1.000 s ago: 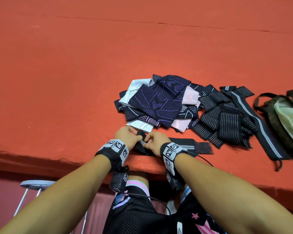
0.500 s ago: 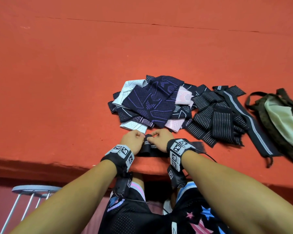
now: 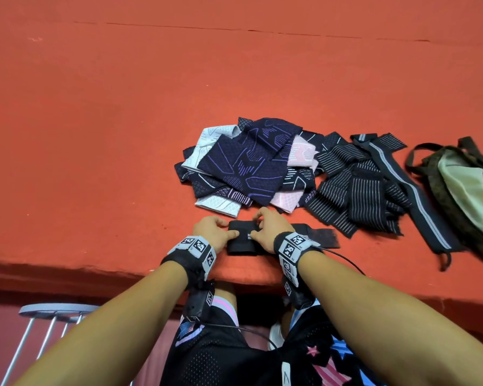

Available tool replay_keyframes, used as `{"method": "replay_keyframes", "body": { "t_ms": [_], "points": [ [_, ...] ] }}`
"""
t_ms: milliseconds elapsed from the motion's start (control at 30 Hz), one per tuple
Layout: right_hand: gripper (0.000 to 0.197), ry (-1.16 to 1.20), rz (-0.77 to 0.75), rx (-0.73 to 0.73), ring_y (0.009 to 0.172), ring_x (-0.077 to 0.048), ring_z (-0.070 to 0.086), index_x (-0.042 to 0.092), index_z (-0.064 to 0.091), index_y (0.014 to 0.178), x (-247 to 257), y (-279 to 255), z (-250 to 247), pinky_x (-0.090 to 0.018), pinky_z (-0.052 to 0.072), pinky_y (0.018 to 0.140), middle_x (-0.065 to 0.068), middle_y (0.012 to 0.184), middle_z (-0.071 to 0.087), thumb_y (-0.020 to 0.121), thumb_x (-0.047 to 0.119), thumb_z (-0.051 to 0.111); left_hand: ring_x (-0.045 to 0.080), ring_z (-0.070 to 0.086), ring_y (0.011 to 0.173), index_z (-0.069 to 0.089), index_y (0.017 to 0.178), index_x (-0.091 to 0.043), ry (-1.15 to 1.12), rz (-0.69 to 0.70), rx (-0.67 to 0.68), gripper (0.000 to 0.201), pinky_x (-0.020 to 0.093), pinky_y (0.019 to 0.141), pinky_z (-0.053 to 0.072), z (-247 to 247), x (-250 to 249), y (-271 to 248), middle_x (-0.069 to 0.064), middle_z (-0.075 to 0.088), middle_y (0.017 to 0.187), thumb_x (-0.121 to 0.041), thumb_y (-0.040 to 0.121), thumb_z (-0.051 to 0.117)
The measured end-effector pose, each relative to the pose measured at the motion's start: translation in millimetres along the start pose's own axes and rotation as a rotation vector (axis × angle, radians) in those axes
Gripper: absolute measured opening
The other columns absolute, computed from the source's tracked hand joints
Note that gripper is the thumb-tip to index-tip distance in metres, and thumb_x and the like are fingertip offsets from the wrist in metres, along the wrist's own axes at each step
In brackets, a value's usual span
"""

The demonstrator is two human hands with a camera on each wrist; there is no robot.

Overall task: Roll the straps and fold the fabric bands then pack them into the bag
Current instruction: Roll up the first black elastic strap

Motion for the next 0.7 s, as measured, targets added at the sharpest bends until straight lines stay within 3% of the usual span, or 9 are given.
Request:
{"method": "replay_keyframes", "body": {
  "t_ms": [133,200,300,400,467,533,633,700],
  "points": [
    [0.019,-0.015,-0.032,-0.003,0.085,-0.021,0.065,0.029,0.051,0.087,-3,-3,0,-0.039,0.055,0.080,0.005,0.085,0.067,0.086,0.025,0.069,0.026,0.074,0.073,0.063,0.065,-0.018,0.008,-0.007,-0.015,0.027,0.044,0.072,0.062,2,-7,-6,0.003,0.074,0.071,-0.027,0.070,0.088],
    [0.021,-0.018,-0.004,-0.028,0.085,-0.020,0.066,0.028,0.055,0.072,-3,-5,-4,-0.036,0.056,0.081,0.005,0.082,0.068,0.085,0.025,0.071,0.027,0.073,0.077,0.061,0.066,-0.017,0.003,-0.002,-0.015,0.027,0.045,0.071,0.062,2,-10,-8,0.003,0.072,0.072,-0.023,0.072,0.087],
    [0.019,-0.017,0.012,-0.030,0.086,-0.021,0.066,0.026,0.060,0.068,1,-8,-6,-0.033,0.055,0.080,0.002,0.085,0.071,0.084,0.024,0.070,0.032,0.070,0.082,0.058,0.077,-0.015,0.040,0.078,-0.012,0.024,0.049,0.069,0.061,1,-18,-14,-0.001,0.062,0.069,-0.018,0.072,0.081],
    [0.019,0.052,0.026,-0.003,0.081,-0.019,0.068,0.028,0.062,0.062,5,-8,0,-0.035,0.057,0.080,0.004,0.078,0.072,0.079,0.025,0.070,0.034,0.065,0.075,0.050,0.074,-0.018,0.116,0.164,-0.027,0.026,0.045,0.065,0.058,-7,-26,-20,-0.002,0.057,0.067,-0.020,0.070,0.076],
    [0.015,0.106,0.004,0.036,0.079,-0.018,0.069,0.028,0.067,0.064,13,-8,8,-0.035,0.057,0.079,0.004,0.077,0.073,0.078,0.027,0.071,0.027,0.058,0.068,0.048,0.073,-0.020,0.170,0.185,-0.070,0.027,0.032,0.057,0.047,-20,-30,-22,-0.004,0.057,0.067,-0.020,0.069,0.075],
    [0.011,0.158,-0.046,0.066,0.081,-0.019,0.069,0.025,0.073,0.073,24,-12,13,-0.034,0.056,0.079,0.002,0.080,0.074,0.082,0.031,0.070,0.020,0.052,0.065,0.048,0.074,-0.020,0.211,0.195,-0.097,0.028,0.026,0.052,0.036,-31,-34,-23,-0.004,0.056,0.068,-0.021,0.069,0.076],
    [0.028,0.268,-0.042,0.131,0.087,-0.026,0.068,0.016,0.076,0.081,33,-15,13,-0.037,0.054,0.080,-0.006,0.086,0.075,0.091,0.033,0.058,0.020,0.046,0.062,0.046,0.075,-0.018,0.209,0.208,-0.096,0.033,0.027,0.051,0.033,-33,-35,-27,-0.004,0.053,0.064,-0.021,0.068,0.079],
    [0.040,0.344,0.004,0.185,0.096,-0.034,0.066,0.009,0.075,0.091,32,-15,8,-0.042,0.050,0.088,-0.013,0.096,0.074,0.098,0.033,0.045,0.020,0.047,0.061,0.048,0.075,-0.018,0.158,0.213,-0.087,0.037,0.029,0.053,0.034,-27,-36,-27,-0.005,0.053,0.061,-0.025,0.066,0.083]
  ]
}}
Point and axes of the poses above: each hand's wrist, its own y-axis towards the middle knuckle, its own z-axis out of the palm, x = y × z, the point moved 4 cm from there along y, towards the middle knuckle
